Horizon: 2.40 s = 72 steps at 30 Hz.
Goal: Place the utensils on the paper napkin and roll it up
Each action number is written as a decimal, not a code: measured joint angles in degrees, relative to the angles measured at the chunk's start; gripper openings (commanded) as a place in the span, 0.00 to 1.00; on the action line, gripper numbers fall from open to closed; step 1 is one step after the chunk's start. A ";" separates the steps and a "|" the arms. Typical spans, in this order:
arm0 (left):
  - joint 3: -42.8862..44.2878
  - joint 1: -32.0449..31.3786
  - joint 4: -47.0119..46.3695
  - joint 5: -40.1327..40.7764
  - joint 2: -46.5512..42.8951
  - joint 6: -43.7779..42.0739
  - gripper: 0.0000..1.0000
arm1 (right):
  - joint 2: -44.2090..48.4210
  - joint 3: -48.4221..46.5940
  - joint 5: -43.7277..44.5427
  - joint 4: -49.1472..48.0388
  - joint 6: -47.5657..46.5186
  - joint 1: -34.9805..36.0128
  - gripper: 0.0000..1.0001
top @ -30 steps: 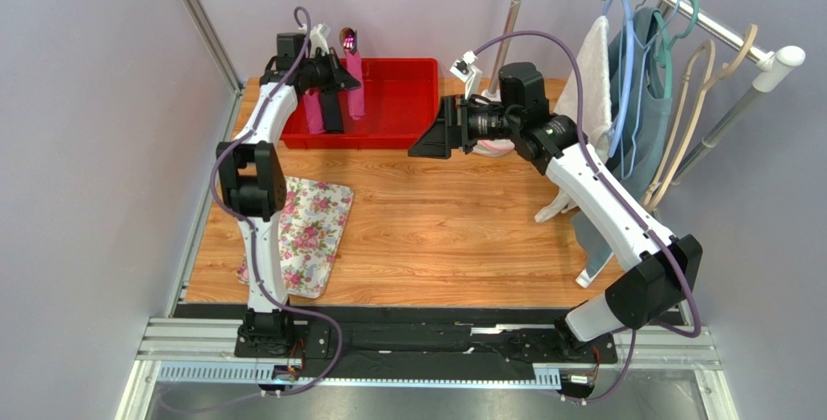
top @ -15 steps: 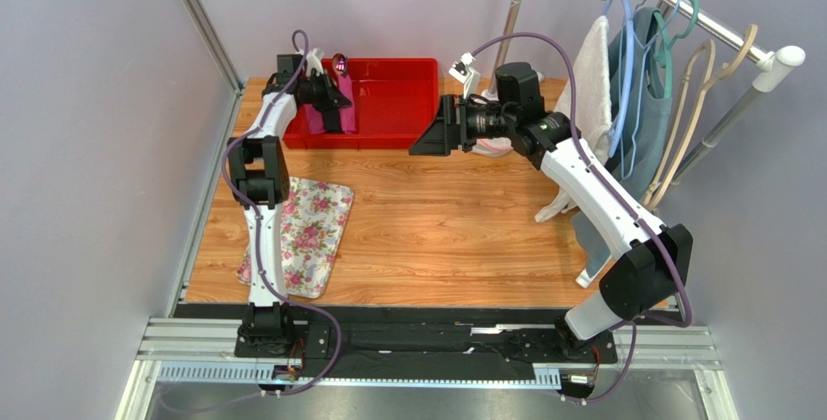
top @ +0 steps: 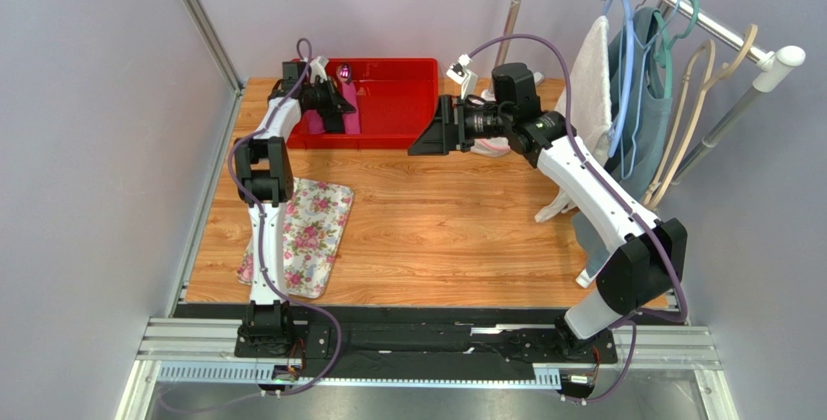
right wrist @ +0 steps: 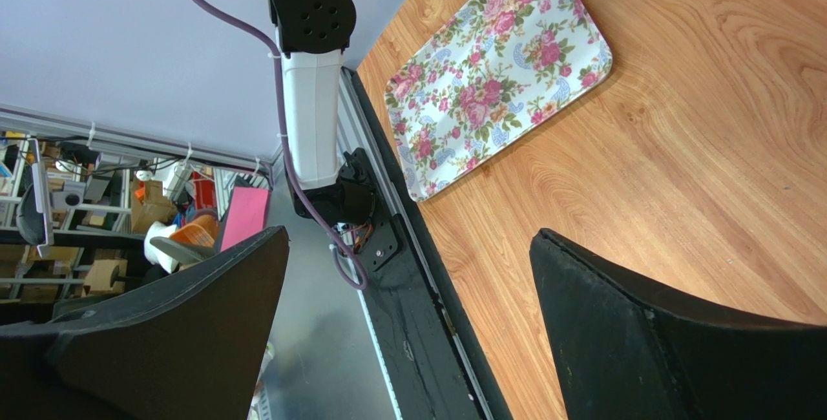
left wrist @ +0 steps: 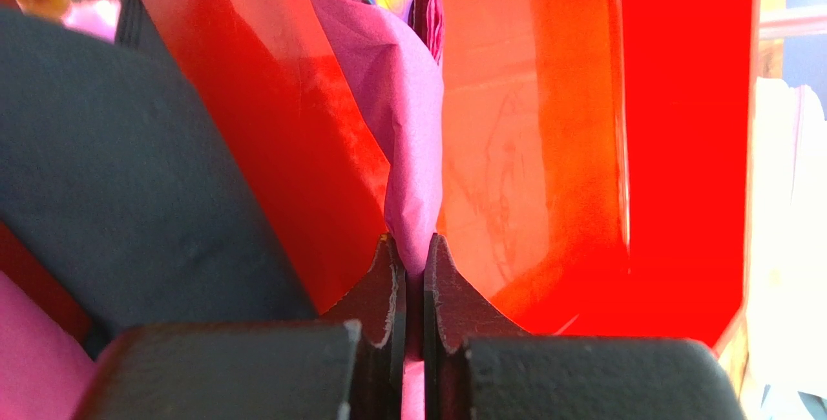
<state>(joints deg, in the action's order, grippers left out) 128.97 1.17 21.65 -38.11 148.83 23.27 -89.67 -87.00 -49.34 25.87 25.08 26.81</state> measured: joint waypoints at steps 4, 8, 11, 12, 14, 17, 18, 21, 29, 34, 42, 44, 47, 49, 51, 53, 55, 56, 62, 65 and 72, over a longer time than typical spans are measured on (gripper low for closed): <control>2.27 0.00 -0.07 0.31 1.20 0.02 0.03 | -0.94 0.00 -0.28 -0.02 0.31 0.00 1.00; 3.21 -0.04 0.66 0.76 1.62 0.02 0.03 | -1.84 -0.02 -0.31 -0.02 0.63 -0.07 1.00; 4.70 -0.07 1.77 1.16 2.27 -0.02 0.03 | -2.47 -0.04 -0.35 0.00 1.05 -0.26 1.00; 4.85 -0.07 1.90 1.20 2.36 0.00 0.03 | -2.62 -0.04 -0.37 -0.02 1.16 -0.35 1.00; 5.01 -0.07 2.43 1.33 2.40 0.02 0.03 | -2.84 -0.04 -0.42 0.00 1.31 -0.55 1.00; 5.20 -0.09 3.43 1.88 2.40 0.13 0.04 | -2.95 -0.04 -0.48 0.00 1.68 -0.63 1.00; 5.44 -0.09 3.87 2.23 2.47 0.28 0.05 | -2.95 -0.07 -0.52 -0.02 1.73 -0.63 1.00; 5.70 -0.24 4.70 2.97 2.47 0.48 0.07 | -2.95 -0.07 -0.59 0.00 1.92 -0.63 1.00; 6.97 -0.39 7.41 4.00 3.15 1.18 0.08 | -3.26 -0.37 -0.81 -0.02 2.36 -0.63 1.00; 7.74 -0.57 9.11 4.31 3.43 1.33 0.12 | -3.32 -0.50 -0.98 -0.04 2.58 -0.63 1.00; 8.48 -0.74 10.75 6.60 4.09 0.92 0.29 | -3.32 -0.50 -1.33 -0.04 2.82 -0.63 1.00; 8.48 -0.76 10.75 6.73 4.11 0.81 0.31 | -3.34 -0.50 -1.33 -0.04 3.04 -0.66 1.00; 8.68 -0.76 10.78 6.99 4.11 0.68 0.36 | -3.39 -0.52 -1.40 -0.07 3.39 -0.66 1.00; 8.76 -0.76 10.75 7.17 4.11 0.55 0.36 | -3.48 -0.61 -1.55 -0.07 3.58 -0.70 1.00; 8.85 -0.76 10.75 7.28 4.09 0.31 0.38 | -3.67 -0.76 -1.77 -0.26 3.65 -0.70 1.00; 8.92 -0.76 10.78 7.34 4.09 -0.02 0.40 | -3.74 -0.76 -1.81 -0.31 3.80 -0.70 1.00; 9.20 -1.27 10.93 7.76 4.07 -0.48 0.41 | -3.85 -0.79 -1.84 -0.42 4.02 -0.70 1.00; 9.29 -1.46 10.99 8.24 4.02 -0.76 0.41 | -3.89 -0.79 -1.86 -0.44 4.07 -0.70 1.00; 9.44 -2.34 11.63 9.86 3.69 -1.75 0.47 | -3.89 -0.81 -2.23 -0.48 4.31 -0.70 1.00; 9.44 -2.43 12.17 10.73 3.39 -2.12 0.49 | -3.89 -0.81 -2.27 -0.50 4.46 -0.70 1.00; 9.40 -2.58 14.25 14.38 2.25 -3.48 0.53 | -3.89 -0.81 -2.49 -1.31 4.94 -0.70 1.00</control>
<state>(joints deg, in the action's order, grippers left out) 138.37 -1.41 35.90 -23.73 151.09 19.79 -93.56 -87.81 -51.83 24.56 30.02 26.11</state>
